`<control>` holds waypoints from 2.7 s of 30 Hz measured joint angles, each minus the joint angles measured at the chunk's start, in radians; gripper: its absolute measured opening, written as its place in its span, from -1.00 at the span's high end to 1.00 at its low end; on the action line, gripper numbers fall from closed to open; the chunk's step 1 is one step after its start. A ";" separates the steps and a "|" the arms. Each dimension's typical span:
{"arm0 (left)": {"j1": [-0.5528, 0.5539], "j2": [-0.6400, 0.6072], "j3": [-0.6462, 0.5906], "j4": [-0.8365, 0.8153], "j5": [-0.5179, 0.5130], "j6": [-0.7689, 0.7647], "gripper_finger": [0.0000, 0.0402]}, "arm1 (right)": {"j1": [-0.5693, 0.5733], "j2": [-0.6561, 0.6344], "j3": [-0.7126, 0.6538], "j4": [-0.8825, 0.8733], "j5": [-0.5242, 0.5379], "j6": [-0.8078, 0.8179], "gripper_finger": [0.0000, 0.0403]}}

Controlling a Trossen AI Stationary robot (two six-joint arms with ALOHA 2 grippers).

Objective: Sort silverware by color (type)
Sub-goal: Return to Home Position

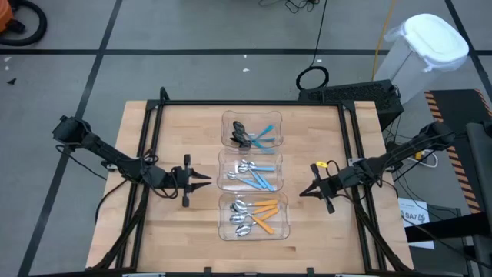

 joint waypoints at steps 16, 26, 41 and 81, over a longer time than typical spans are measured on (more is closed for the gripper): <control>0.000 0.000 -0.146 0.186 0.000 -0.038 0.62 | -0.002 0.000 -0.102 0.112 0.003 0.008 1.00; 0.000 -0.013 -0.153 0.174 0.008 -0.009 0.62 | -0.023 -0.063 -0.104 0.071 0.004 -0.009 1.00; 0.000 -0.019 -0.153 0.153 0.008 0.002 0.62 | -0.120 -0.393 -0.105 -0.170 0.000 -0.072 1.00; 0.102 -0.581 -0.153 -0.331 0.060 0.061 0.62 | -0.289 -0.729 -0.105 -0.361 -0.123 -0.108 1.00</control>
